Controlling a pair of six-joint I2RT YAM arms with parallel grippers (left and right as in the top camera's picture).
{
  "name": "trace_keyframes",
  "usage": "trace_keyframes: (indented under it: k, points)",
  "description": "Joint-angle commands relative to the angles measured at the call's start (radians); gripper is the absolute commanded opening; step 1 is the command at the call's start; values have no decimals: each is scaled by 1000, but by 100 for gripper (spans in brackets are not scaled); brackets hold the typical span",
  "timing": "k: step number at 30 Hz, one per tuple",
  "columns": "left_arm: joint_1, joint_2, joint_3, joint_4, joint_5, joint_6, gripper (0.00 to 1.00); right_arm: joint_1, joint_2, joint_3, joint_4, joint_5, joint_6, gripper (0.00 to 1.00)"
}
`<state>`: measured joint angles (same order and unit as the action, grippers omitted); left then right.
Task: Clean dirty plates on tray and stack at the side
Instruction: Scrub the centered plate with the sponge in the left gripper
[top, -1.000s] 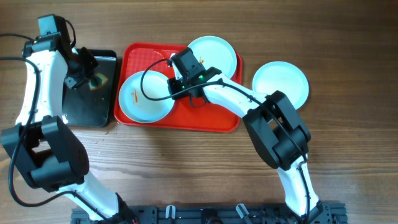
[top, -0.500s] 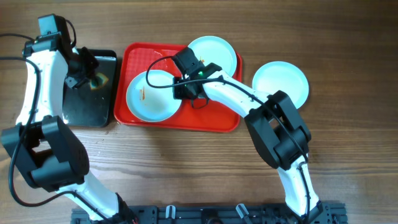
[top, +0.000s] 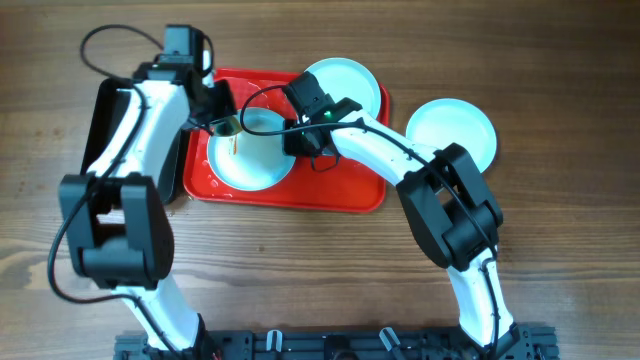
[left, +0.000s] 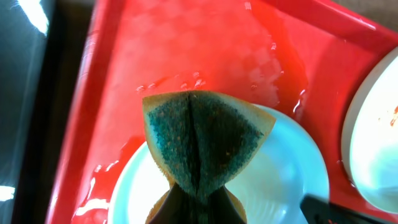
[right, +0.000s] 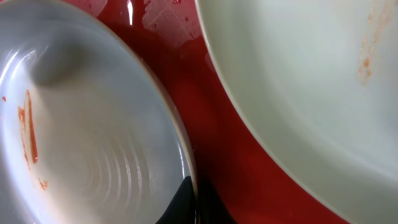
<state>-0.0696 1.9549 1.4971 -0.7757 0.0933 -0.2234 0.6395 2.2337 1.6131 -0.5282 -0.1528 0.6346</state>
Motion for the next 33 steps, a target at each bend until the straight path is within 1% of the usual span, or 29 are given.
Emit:
trace_keyframes:
  k: [1,2,4,8,10,13,16,18,20,21,22,24,25,26,28,31,33]
  points:
    - [-29,55,-8,46,-97,90,4,-6,18,13,4,14,-6,4]
    - [-29,67,-8,60,-118,91,4,-6,18,13,4,14,-6,4]
    - [-29,94,-8,76,-117,117,4,-6,18,13,7,14,-6,4]
    - [-30,133,-27,55,-108,121,4,-6,18,13,13,14,-6,4]
    - [-30,145,-57,61,-49,150,4,-6,18,13,16,14,-6,4]
    - [-34,155,-90,44,31,153,4,-6,18,13,15,14,-6,4]
    - [-40,155,-92,-45,71,153,4,-6,18,13,15,6,-7,4]
    - [-42,155,-92,-139,116,158,4,-6,18,13,16,2,-7,4]
    - [-42,155,-92,-225,236,239,4,-6,18,13,19,2,-7,4]
    - [-42,155,-92,-263,332,305,4,-6,18,13,19,2,-7,4]
    - [-42,155,-92,-273,391,340,4,-6,18,13,19,2,-6,4]
    - [-42,155,-92,-251,400,348,4,-6,18,13,19,-2,-6,4]
    - [-42,155,-92,-224,390,346,4,-6,18,13,19,-5,-7,4]
    - [-40,155,-92,-187,367,319,4,-6,18,13,18,-5,-7,4]
    - [-39,155,-92,-114,220,195,4,-6,18,13,18,-5,-7,4]
    - [-39,155,-92,-37,-138,-29,4,-6,18,13,18,-5,-7,4]
    - [-40,155,-92,-16,-302,-100,4,-6,18,13,18,-5,-7,4]
